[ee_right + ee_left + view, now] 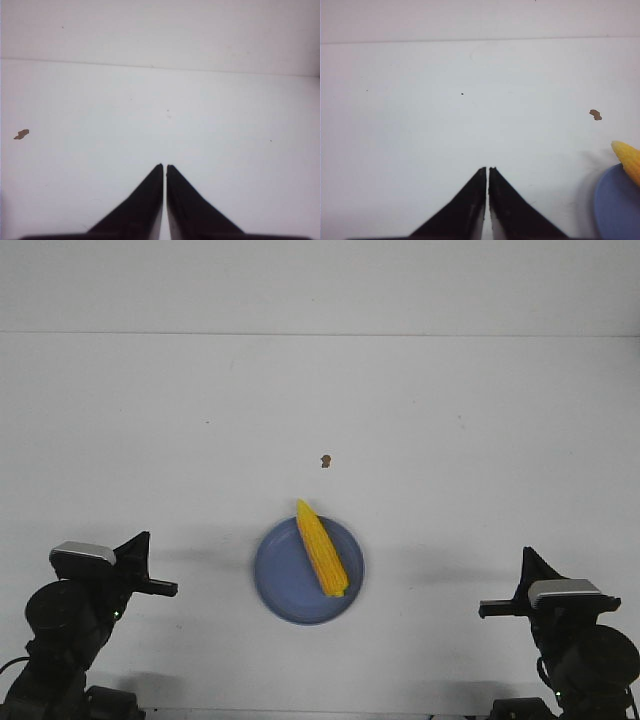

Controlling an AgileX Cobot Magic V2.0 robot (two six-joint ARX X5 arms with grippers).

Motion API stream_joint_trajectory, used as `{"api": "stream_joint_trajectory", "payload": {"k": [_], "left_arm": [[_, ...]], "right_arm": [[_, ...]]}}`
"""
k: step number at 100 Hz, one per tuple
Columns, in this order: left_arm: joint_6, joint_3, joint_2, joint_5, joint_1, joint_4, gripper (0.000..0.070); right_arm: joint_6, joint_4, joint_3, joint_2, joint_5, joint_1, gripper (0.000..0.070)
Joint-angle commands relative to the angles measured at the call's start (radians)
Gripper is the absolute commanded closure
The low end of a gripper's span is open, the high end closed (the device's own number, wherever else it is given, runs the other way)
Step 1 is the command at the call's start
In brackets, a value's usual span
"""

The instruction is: Place corn on plate with both arms

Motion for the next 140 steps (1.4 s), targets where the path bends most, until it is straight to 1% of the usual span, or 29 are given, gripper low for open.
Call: {"api": "stream_joint_trajectory", "payload": {"k": [1,88,95,112,119,140], "left_arm": [[-0.002,0.014,-0.001,-0.002,-0.001,0.008,0.0684],[0.000,0.011,-0.044,-0.002,-0.001,0.010,0.0684],[0.045,-0.015,-0.076,-0.003,-0.001,0.063,0.0684],[0.048,-0.169,-0.181,-0.003,0.000,0.281,0.0684],[0.049,-0.243,-0.231,-0.003,0.005,0.344,0.0684],[0.049,-0.398,-0.359,-0.003,0.058,0.381,0.0684]], "right_arm": [[0.000,0.015,0.011,0.000,0.002,0.000,0.0686],[0.000,0.016,0.011,0.000,0.002,0.000,0.0686],[0.000,0.016,0.011,0.000,0.002,0.000,0.0686],[0.000,0.016,0.011,0.000,0.002,0.000,0.0686],[0.000,0.016,0.011,0.000,0.002,0.000,0.0686],[0.000,0.016,0.011,0.000,0.002,0.000,0.0686]]}}
